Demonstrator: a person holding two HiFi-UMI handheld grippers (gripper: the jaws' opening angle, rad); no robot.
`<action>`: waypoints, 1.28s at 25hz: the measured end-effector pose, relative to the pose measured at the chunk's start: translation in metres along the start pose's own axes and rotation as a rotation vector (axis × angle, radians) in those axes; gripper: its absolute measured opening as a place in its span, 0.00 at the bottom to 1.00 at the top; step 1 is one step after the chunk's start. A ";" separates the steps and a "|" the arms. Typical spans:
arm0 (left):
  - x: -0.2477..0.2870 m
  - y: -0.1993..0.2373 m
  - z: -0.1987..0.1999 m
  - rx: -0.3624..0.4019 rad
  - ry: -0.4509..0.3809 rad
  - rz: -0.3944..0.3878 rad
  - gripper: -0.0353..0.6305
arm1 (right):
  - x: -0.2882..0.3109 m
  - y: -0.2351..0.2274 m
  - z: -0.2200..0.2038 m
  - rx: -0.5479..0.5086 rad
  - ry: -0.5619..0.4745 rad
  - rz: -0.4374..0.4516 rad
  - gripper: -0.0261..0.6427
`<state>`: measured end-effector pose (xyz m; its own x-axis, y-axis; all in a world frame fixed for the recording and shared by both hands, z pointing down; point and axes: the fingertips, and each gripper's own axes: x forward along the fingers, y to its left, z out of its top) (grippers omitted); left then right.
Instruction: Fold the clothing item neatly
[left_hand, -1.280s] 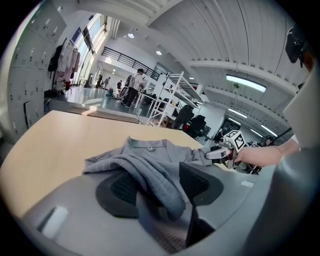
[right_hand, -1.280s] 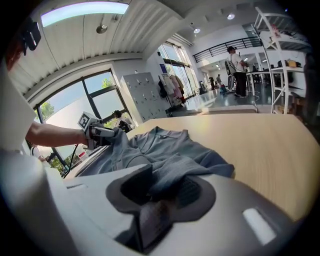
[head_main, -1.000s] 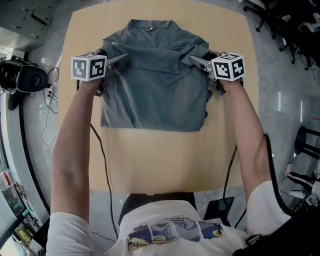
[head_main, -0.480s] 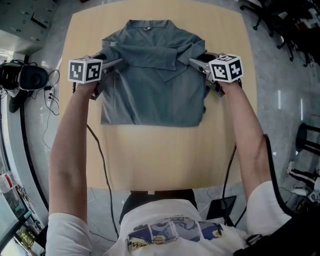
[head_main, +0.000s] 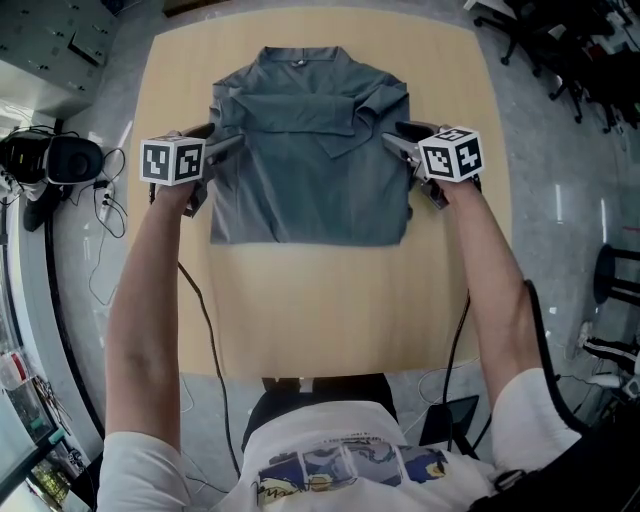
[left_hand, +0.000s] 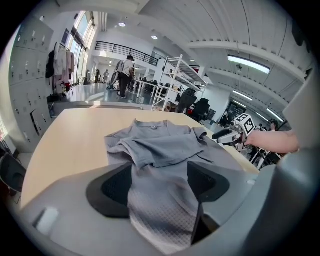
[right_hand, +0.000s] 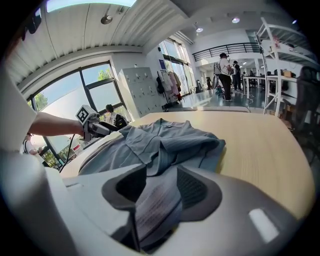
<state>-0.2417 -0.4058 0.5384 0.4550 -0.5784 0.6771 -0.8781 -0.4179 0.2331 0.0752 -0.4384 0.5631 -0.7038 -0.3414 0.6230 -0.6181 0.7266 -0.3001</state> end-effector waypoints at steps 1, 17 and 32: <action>-0.006 -0.003 -0.002 -0.003 -0.003 -0.004 0.60 | -0.004 0.005 -0.002 0.000 -0.001 -0.005 0.31; -0.133 -0.108 -0.064 0.130 -0.124 -0.148 0.57 | -0.080 0.147 -0.057 -0.090 -0.010 -0.132 0.31; -0.305 -0.229 -0.165 0.237 -0.292 -0.282 0.44 | -0.162 0.332 -0.122 -0.170 -0.085 -0.213 0.25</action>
<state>-0.2034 -0.0182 0.3934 0.7234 -0.5780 0.3776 -0.6715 -0.7160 0.1906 0.0265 -0.0694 0.4507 -0.5954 -0.5410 0.5939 -0.6928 0.7201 -0.0386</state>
